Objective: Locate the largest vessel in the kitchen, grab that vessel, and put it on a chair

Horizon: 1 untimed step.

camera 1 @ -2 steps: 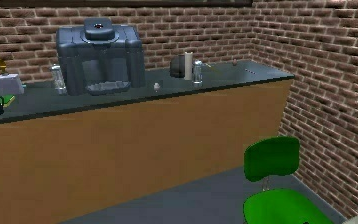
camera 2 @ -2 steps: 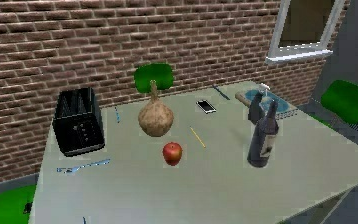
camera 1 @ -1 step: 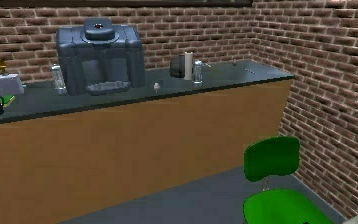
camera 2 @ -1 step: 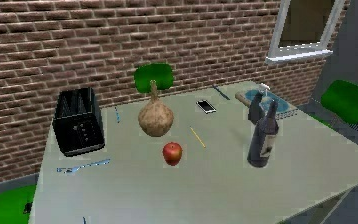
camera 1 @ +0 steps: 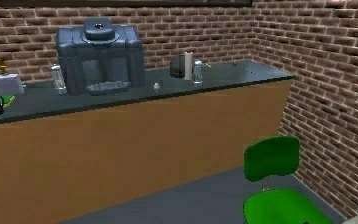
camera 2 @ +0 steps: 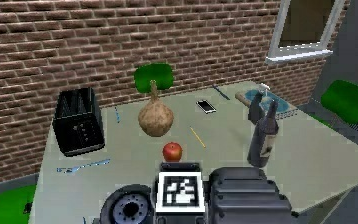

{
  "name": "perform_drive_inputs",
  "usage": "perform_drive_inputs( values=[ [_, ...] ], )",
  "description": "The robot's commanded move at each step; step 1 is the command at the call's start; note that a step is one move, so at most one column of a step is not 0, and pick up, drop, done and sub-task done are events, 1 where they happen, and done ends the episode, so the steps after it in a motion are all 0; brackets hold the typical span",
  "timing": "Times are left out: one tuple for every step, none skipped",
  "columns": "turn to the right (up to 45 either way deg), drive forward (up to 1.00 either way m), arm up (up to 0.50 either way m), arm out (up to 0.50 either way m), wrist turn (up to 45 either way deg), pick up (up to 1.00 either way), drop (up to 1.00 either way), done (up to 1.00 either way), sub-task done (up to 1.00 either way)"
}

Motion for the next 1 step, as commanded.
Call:
perform_drive_inputs(
  values=[
    [0.0, 0.0, 0.0, 0.5, 0.0, 0.0, 0.0, 0.0, 0.0]
  ],
)
